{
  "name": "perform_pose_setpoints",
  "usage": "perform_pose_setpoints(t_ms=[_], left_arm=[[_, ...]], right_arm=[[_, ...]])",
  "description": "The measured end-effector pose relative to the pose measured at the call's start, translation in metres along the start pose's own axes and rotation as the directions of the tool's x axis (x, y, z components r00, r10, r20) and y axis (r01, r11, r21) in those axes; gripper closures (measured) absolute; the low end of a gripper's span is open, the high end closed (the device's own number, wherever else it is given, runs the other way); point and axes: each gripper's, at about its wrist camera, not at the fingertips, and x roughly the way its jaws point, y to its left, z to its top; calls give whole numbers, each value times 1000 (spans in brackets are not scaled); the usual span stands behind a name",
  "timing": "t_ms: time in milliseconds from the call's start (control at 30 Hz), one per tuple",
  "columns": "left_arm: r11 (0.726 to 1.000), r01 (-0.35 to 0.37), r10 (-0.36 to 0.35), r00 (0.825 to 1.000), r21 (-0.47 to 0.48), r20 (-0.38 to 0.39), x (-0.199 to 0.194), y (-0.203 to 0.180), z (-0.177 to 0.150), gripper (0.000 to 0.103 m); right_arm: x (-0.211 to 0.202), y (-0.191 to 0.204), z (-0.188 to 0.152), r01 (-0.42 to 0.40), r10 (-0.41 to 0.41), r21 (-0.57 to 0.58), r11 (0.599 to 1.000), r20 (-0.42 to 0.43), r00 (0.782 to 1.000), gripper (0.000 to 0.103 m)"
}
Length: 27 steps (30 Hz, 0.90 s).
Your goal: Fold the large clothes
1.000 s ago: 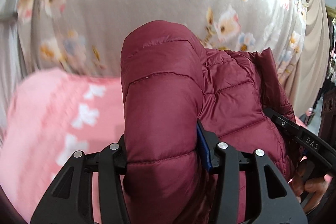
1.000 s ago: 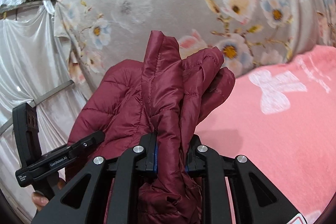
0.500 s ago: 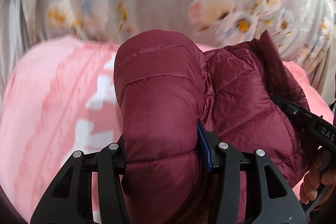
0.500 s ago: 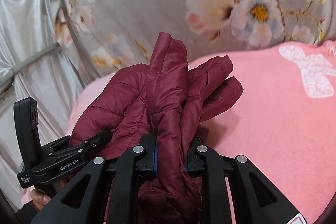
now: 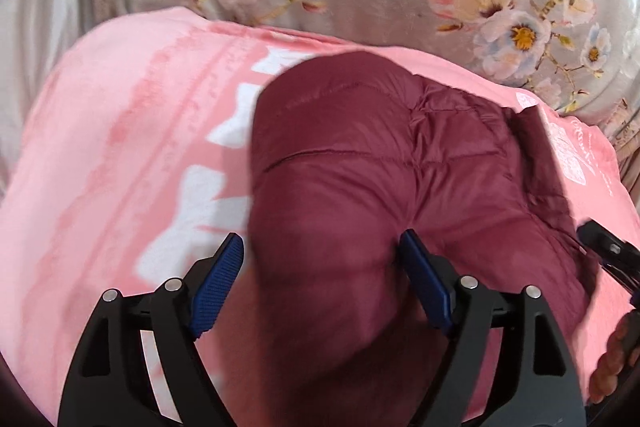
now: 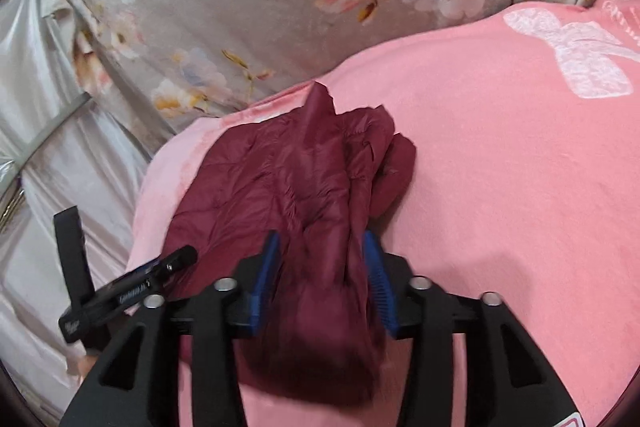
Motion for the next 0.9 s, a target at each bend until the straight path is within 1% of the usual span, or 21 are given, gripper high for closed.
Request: perform_pose_setpoints(t_ms=[33,100,167,200,267,333,367,400,433,467,500,533,600,667,700,733,767,800,867,900], left_arm=[[1000,3,-3,1000,16,4,-13,0,-5,23],[998,3,-3,1000,62,-15,-35,-3,-22,16],[994,8,-1,998,111,-59,-46,-8,-44,16],[993,-1,11,997,121,-82,-46,-9,-52,16],[993,-39,54,990,110,-132,-38,-6,-70,16],[995,-59,72,983,79,-168,-29,0,-77,16],[995,-81,90,979,56,-181,-24,5,-79,16],[994,-99,104,979,38,-178,-22,10,-79,15],[994,-109,111,978,23,-175,-21,13,-78,15],[994,-111,108,979,-7,-174,-21,20,-76,15],[991,-126,119,979,-33,-166,-23,26,-74,15],[990,-136,127,979,-47,-158,-25,30,-72,16],[989,-135,125,981,-61,-151,-26,37,-72,15],[988,-143,132,975,-50,-177,-17,36,-76,15],[988,-147,137,973,-41,-187,-11,34,-79,15],[988,-153,144,971,-35,-189,-6,32,-83,14],[987,-160,152,971,-31,-183,-6,31,-83,14],[985,-169,162,970,-23,-178,-9,30,-83,14],[983,-182,177,967,-14,-181,-17,31,-83,14],[983,-184,179,968,-12,-176,-24,31,-83,15]], right_arm=[[-10,1,-7,-3,2,-24,1000,-18,1000,52],[-25,3,-26,13,-18,-76,997,-61,998,52],[-27,5,-44,54,-67,-119,991,-106,992,52],[-22,6,-51,66,-82,-129,989,-123,989,52],[-12,6,-54,69,-85,-113,991,-141,986,52],[4,8,-51,51,-64,-86,995,-159,985,53],[13,10,-48,55,-69,-83,995,-172,983,55],[23,14,-45,52,-68,-86,995,-192,979,59],[25,18,-45,51,-69,-93,994,-201,977,76],[24,23,-45,47,-67,-103,994,-204,977,89],[15,31,-42,27,-46,-108,994,-182,982,95],[5,38,-41,24,-43,-120,993,-153,987,97],[-10,45,-45,77,-95,-149,986,-117,989,100],[1,38,-54,128,-151,-144,981,-161,975,101],[18,29,-65,169,-198,-146,975,-216,956,101],[24,25,-72,178,-207,-138,974,-239,949,101],[21,25,-74,179,-204,-128,976,-217,955,101],[19,26,-74,188,-214,-130,973,-221,952,101],[7,31,-73,253,-279,-142,957,-206,938,100],[-2,34,-73,274,-300,-149,950,-192,935,100]])
